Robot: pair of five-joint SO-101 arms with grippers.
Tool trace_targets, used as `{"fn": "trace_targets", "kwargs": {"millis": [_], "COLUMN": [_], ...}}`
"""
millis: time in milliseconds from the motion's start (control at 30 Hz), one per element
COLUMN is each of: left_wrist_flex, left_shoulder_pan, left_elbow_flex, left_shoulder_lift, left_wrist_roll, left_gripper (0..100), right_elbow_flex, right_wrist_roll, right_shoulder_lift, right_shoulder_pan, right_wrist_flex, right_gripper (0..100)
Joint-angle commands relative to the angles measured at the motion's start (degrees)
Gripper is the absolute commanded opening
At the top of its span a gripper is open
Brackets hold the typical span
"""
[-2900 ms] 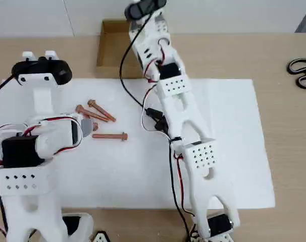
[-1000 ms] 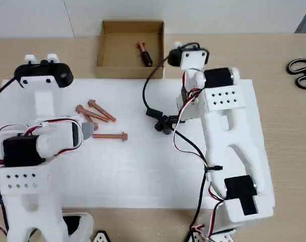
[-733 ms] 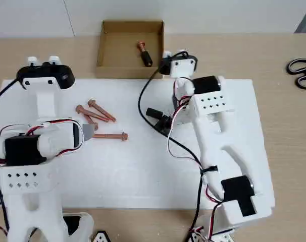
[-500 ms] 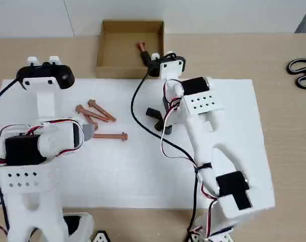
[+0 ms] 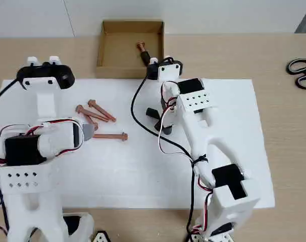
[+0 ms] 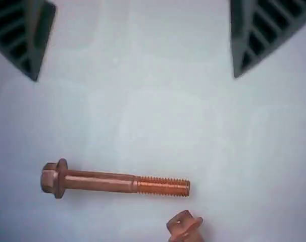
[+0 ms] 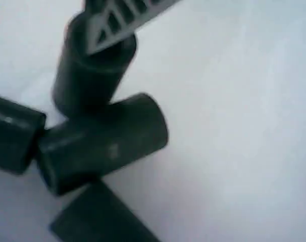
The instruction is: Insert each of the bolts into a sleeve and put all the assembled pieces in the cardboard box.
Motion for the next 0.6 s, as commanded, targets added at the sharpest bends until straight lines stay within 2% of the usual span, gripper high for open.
{"fn": "trace_targets", "kwargs": {"millis": [0,567], "left_wrist_flex": [0.2,0.4], "left_shoulder_pan": [-0.4,-0.4], "left_elbow_flex": [-0.2,-0.2], "left_shoulder_lift": [-1.2,-1.3], "left_wrist_roll": [-0.3,-0.3], "left_gripper": [23,23], "right_elbow_flex": [0.2,5.1], "right_wrist_roll": [-0.1,-0.1], "right_shoulder_lift": [-0.3,-0.8], "right_shoulder_pan": [-0.2,-0.3], "right_wrist_flex": [1.1,4.2], "right_gripper": [34.5,34.6]}}
